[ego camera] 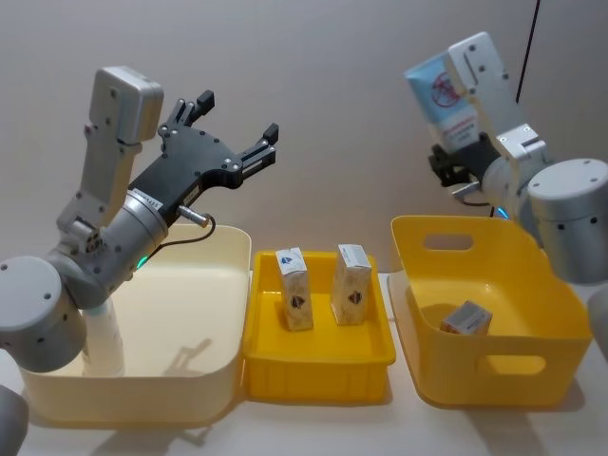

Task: Bimanual collaborative sorting of washing and personal care products

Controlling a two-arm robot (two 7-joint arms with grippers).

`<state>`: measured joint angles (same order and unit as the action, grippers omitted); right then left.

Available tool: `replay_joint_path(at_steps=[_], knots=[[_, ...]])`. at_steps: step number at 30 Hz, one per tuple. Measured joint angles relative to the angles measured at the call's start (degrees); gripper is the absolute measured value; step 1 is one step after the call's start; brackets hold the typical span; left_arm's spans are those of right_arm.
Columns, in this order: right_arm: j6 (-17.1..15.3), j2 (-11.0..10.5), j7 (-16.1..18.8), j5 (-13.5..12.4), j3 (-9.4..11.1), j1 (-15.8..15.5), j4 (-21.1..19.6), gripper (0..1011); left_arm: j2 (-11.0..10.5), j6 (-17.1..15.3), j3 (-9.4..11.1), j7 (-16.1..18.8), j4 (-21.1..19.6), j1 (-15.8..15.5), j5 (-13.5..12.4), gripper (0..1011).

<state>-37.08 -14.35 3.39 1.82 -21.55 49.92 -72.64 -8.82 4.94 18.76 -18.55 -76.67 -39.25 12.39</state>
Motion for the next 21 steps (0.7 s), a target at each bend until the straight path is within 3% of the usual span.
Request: replay_joint_path(at_steps=[16, 21], knots=[[-7.98, 0.95, -5.93, 2.8, 2.65, 0.68, 6.19, 510, 0.0, 0.0, 0.0, 0.0, 0.0, 0.0, 0.0, 1003], [-9.32, 1.16, -6.82, 3.25, 3.11, 0.84, 7.88, 627, 0.0, 0.0, 0.0, 0.0, 0.0, 0.0, 0.0, 1003]])
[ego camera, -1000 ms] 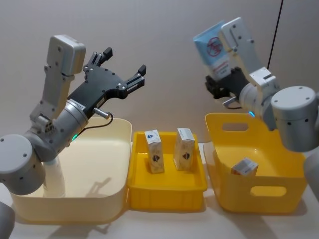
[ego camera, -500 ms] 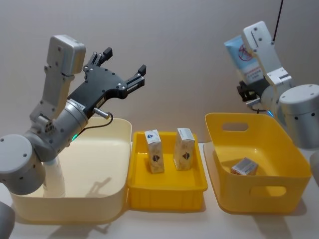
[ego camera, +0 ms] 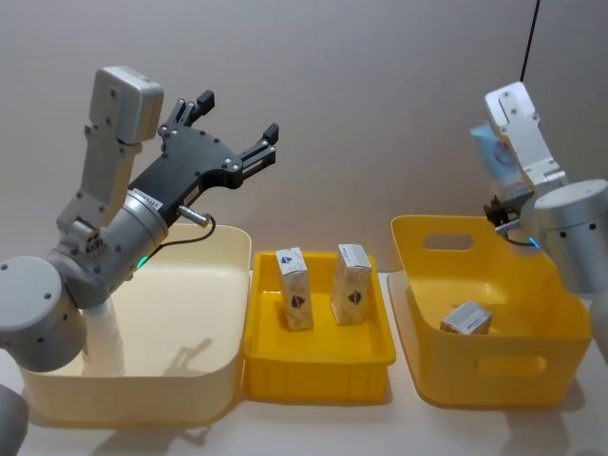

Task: Bimanual collaborative sorting of washing and personal care products

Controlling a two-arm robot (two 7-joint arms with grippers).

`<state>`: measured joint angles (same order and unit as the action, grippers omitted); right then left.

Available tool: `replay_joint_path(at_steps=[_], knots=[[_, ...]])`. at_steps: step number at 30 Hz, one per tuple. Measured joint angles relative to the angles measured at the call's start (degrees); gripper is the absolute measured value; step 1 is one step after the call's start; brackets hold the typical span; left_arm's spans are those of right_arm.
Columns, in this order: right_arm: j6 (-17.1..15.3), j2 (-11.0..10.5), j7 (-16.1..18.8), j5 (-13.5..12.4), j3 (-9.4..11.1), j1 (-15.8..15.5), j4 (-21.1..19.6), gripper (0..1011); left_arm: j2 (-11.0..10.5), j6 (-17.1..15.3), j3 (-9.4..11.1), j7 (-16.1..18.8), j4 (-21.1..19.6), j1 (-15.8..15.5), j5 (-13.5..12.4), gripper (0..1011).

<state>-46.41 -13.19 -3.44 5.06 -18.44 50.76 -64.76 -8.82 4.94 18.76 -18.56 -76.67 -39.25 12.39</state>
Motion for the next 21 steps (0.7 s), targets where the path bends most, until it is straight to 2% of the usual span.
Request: replay_joint_path(at_steps=[9, 13, 21], knots=[[-1.5, 0.27, -1.04, 0.56, 0.5, 0.19, 1.96, 912, 0.0, 0.0, 0.0, 0.0, 0.0, 0.0, 0.0, 1003], [-1.89, 0.33, -1.29, 0.7, 0.61, 0.23, 2.39, 1000, 0.01, 0.0, 0.0, 0.0, 0.0, 0.0, 0.0, 1003], [-2.32, 0.4, -1.65, 0.82, 0.79, 0.26, 3.0, 1000, 0.0, 0.0, 0.0, 0.0, 0.0, 0.0, 0.0, 1003]])
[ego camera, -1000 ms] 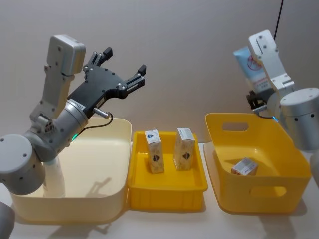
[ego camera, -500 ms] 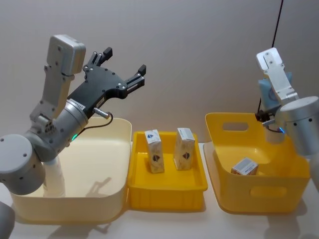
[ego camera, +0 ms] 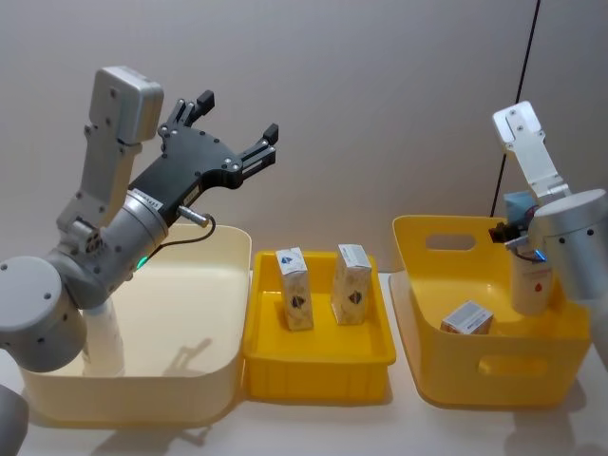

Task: Bimanual collaborative sorting of washing and personal care products

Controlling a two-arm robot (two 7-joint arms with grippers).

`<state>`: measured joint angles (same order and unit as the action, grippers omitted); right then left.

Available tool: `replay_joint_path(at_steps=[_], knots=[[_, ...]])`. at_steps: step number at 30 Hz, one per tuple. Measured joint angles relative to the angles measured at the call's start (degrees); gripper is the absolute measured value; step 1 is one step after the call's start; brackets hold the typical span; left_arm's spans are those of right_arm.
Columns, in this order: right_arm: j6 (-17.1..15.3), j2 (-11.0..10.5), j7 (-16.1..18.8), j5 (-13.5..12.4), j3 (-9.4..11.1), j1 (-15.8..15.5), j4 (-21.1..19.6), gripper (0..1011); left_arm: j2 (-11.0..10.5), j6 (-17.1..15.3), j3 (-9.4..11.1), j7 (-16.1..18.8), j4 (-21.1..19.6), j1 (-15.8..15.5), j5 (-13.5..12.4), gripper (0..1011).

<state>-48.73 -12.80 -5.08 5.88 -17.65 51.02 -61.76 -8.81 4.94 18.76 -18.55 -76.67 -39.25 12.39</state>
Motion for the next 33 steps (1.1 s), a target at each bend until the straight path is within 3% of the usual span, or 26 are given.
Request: replay_joint_path(at_steps=[20, 26, 33], knots=[[-0.52, 0.07, 0.38, 0.24, -0.11, 0.62, 1.24, 1001, 0.0, 0.0, 0.0, 0.0, 0.0, 0.0, -0.01, 1003], [-1.72, 0.08, 3.32, 0.0, -0.98, 2.54, 3.5, 1001, 0.0, 0.0, 0.0, 0.0, 0.0, 0.0, 0.0, 1003], [-2.83, -0.03, 9.26, -0.69, -3.08, 6.05, 7.52, 1001, -0.01, 0.0, 0.0, 0.0, 0.0, 0.0, 0.0, 1003]])
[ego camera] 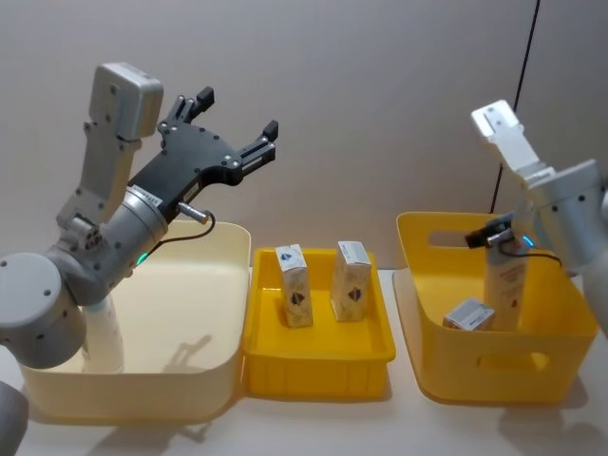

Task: Bimanual collaborative sorting of washing and personal care products

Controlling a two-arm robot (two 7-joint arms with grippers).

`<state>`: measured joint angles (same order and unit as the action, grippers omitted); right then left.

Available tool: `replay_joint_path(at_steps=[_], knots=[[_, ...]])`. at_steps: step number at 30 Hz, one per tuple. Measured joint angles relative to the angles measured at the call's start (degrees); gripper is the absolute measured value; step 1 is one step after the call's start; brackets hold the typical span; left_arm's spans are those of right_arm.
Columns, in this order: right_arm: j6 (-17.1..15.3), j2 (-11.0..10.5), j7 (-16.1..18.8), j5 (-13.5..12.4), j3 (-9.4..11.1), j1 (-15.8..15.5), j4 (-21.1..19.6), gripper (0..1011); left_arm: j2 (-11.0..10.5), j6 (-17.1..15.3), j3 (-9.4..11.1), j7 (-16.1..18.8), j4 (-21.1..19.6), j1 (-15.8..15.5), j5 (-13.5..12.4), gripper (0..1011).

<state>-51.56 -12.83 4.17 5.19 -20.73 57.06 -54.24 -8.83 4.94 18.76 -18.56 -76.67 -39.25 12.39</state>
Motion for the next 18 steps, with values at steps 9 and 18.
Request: replay_joint_path(at_steps=[9, 18], knots=[[0.09, -0.22, 10.95, -0.64, -4.25, 5.93, 7.01, 1001, 0.02, 0.0, 0.0, 0.0, 0.0, 0.0, 0.0, 1003], [3.16, 0.16, 22.82, -0.38, -9.33, 12.99, 16.18, 1001, 0.01, 0.0, 0.0, 0.0, 0.0, 0.0, 0.0, 1003]])
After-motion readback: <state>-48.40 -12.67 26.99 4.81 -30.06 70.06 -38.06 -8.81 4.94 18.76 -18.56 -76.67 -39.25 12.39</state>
